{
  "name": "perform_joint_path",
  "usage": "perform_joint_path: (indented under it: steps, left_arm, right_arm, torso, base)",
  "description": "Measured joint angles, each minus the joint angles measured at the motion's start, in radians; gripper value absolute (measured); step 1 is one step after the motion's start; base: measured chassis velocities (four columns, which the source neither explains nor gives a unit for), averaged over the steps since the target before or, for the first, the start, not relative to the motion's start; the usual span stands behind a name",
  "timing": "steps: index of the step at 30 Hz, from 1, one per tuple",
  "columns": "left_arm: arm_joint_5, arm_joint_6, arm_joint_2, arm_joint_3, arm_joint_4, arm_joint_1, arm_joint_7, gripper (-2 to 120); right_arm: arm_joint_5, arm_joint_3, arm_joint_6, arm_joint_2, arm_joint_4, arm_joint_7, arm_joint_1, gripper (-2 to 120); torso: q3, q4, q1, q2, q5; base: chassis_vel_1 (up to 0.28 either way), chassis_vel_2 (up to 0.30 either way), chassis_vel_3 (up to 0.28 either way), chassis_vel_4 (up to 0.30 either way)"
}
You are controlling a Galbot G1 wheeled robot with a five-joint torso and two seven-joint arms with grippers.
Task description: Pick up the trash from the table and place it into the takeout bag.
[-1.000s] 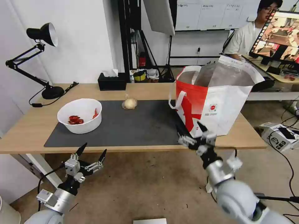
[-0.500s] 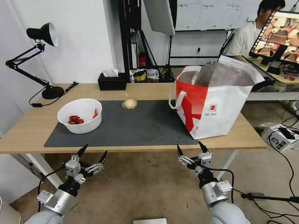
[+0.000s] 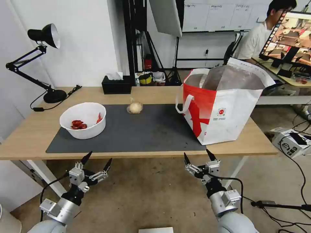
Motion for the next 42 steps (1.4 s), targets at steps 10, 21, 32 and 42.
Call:
perform_joint_path:
  steps: [10, 21, 32, 42]
  left_arm:
    - [-0.003, -0.001, 0.008, -0.006, -0.001, -0.004, 0.0, 100]
    - [-0.005, 0.003, 0.015, -0.007, -0.004, -0.011, 0.0, 100]
    - [-0.003, 0.01, 0.026, -0.003, -0.007, -0.018, -0.002, 100]
    - [-0.002, 0.011, 0.022, -0.011, 0.009, -0.019, -0.003, 100]
  right_arm:
    - [0.026, -0.014, 0.013, -0.002, -0.024, -0.032, 0.037, 100]
    - [0.125, -0.069, 0.003, -0.042, -0.032, -0.07, 0.171, 100]
    - [0.292, -0.263, -0.077, -0.07, -0.149, -0.082, 0.542, 100]
    - [0.415, -0.499, -0.137, 0.063, -0.382, -0.007, 0.897, 100]
  torso:
    - [0.0, 0.0, 0.0, 0.0, 0.0001]
    - [0.0, -0.0001, 0.0, 0.0, 0.0001]
    - [0.0, 0.0001, 0.0, 0.0, 0.0002]
    - [0.0, 0.0001, 0.0, 0.0, 0.0]
  base:
    - [0.0, 0.0, 0.0, 0.0]
    - [0.0, 0.0, 0.0, 0.0]
    - [0.0, 0.0, 0.0, 0.0]
    - [0.0, 0.0, 0.0, 0.0]
